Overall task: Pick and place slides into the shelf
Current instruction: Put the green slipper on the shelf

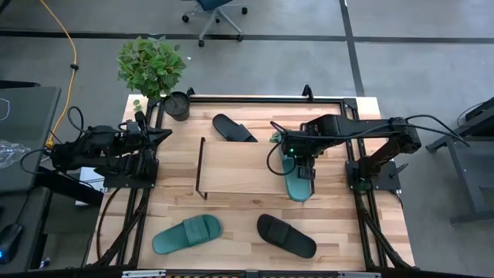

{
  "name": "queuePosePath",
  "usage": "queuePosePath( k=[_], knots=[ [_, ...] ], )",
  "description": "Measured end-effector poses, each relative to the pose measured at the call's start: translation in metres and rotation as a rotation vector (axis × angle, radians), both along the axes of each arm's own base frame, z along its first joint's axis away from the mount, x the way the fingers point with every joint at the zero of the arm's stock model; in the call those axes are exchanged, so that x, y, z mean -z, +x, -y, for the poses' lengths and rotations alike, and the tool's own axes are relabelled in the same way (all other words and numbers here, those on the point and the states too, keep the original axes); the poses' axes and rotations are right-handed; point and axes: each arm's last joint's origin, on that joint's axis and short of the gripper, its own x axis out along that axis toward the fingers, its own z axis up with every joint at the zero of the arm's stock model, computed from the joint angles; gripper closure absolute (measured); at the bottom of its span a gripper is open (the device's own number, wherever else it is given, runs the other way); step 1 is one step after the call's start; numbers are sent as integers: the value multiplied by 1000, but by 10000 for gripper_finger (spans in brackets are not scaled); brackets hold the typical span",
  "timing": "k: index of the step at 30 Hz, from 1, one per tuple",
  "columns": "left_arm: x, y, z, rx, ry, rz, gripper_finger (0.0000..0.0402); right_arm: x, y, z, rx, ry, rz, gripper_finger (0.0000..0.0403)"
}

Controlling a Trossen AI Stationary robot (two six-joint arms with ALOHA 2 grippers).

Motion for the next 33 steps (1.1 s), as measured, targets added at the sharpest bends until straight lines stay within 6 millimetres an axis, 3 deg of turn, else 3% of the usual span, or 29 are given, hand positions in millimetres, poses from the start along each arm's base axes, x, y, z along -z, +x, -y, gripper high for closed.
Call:
queuePosePath(
  k=[8,21,27,33],
  knots=[
    [0,0,0,0,1,-1,399,-2,-1,-2,-17,79,15,283],
    [0,0,0,0,2,-1,399,-34,-30,2,85,19,205,283],
    [0,0,0,0,2,-1,399,-54,-45,9,195,-116,381,284],
    [0,0,0,0,2,-1,399,-69,-51,9,194,-101,529,284]
  ],
)
